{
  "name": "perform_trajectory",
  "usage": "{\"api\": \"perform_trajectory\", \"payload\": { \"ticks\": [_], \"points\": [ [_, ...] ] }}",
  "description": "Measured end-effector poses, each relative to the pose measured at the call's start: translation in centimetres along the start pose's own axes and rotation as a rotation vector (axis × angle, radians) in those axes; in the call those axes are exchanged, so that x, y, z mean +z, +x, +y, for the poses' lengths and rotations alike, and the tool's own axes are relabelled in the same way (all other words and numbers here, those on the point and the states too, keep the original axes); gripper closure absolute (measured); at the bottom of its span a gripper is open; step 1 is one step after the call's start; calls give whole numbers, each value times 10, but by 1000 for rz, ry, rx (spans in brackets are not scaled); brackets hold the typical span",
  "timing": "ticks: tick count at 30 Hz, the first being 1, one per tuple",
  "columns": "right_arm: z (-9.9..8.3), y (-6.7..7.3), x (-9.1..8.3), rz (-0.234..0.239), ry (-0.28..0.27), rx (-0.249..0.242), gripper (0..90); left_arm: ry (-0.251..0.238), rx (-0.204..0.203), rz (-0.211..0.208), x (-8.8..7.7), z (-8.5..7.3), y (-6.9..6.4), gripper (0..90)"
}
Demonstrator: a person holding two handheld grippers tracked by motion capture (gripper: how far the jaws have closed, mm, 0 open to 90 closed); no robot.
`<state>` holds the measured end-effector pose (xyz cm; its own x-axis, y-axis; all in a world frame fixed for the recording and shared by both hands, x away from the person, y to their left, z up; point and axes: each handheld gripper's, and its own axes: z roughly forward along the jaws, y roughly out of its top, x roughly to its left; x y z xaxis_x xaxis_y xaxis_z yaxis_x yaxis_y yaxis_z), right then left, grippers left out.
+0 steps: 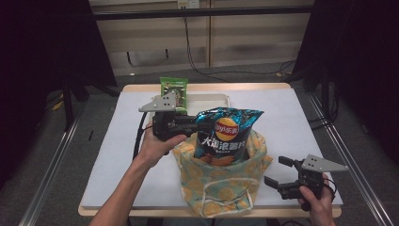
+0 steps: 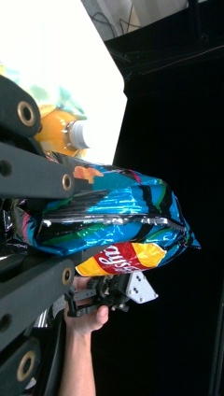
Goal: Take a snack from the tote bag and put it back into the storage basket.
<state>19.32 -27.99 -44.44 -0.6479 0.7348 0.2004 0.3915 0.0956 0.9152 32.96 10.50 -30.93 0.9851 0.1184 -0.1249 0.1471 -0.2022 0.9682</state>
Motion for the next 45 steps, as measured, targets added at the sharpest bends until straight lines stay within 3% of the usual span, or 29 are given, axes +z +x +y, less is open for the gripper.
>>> {"api": "perform_trajectory", "payload": {
  "ticks": [6, 8, 11, 19, 24, 37, 45],
  "points": [
    [0, -1, 1, 1, 2, 2, 33, -28, 6, -3, -1, 12, 1, 824],
    [0, -1, 1, 1, 3, 0, 33, -21, 1, 15, -1, 16, -1, 825],
    [0, 0, 0, 2, 3, 1, 33, -15, 14, 7, 1, 21, -5, 826],
    [0, 0, -1, -1, -4, 0, 33, -36, -1, 24, -3, 31, 5, 829],
    [0, -1, 0, -2, 1, 2, 32, -40, 11, 31, -6, 42, 7, 829],
    [0, 0, 0, 2, 1, 2, 32, -72, 9, 29, -6, 65, 13, 829],
    [0, 0, 0, 5, 3, 3, 32, -96, 33, 41, -12, 85, 20, 829]
  ]
}}
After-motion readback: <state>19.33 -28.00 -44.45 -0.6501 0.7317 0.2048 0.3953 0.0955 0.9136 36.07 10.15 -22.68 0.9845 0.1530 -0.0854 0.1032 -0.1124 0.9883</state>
